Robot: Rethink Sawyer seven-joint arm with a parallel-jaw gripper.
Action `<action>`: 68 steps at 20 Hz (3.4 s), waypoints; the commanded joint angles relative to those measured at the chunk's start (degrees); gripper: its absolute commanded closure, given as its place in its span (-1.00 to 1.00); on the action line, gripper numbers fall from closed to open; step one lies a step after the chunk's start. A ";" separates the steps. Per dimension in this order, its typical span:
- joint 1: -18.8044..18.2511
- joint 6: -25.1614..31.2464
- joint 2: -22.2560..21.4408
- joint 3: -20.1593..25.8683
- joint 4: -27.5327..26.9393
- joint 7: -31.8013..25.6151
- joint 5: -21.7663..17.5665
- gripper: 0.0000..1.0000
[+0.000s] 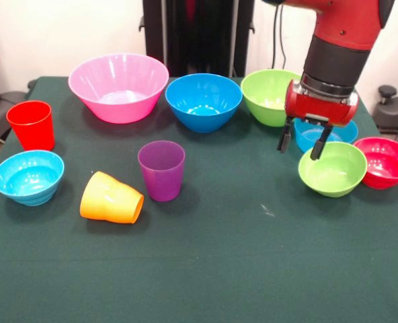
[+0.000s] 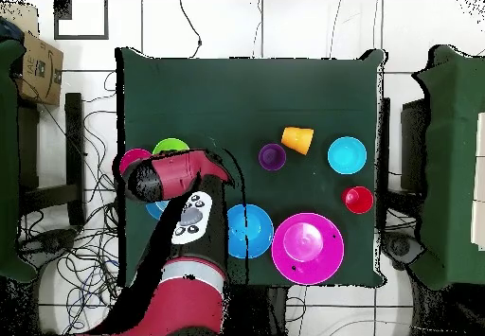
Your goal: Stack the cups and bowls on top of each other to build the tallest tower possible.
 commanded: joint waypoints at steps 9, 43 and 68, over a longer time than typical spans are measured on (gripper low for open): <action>1.79 -0.32 8.84 2.49 -4.63 5.47 0.18 -1.00; 4.61 7.10 4.94 3.44 -5.75 5.28 6.12 -1.00; 1.16 1.15 8.90 4.42 -5.65 1.76 3.45 -1.00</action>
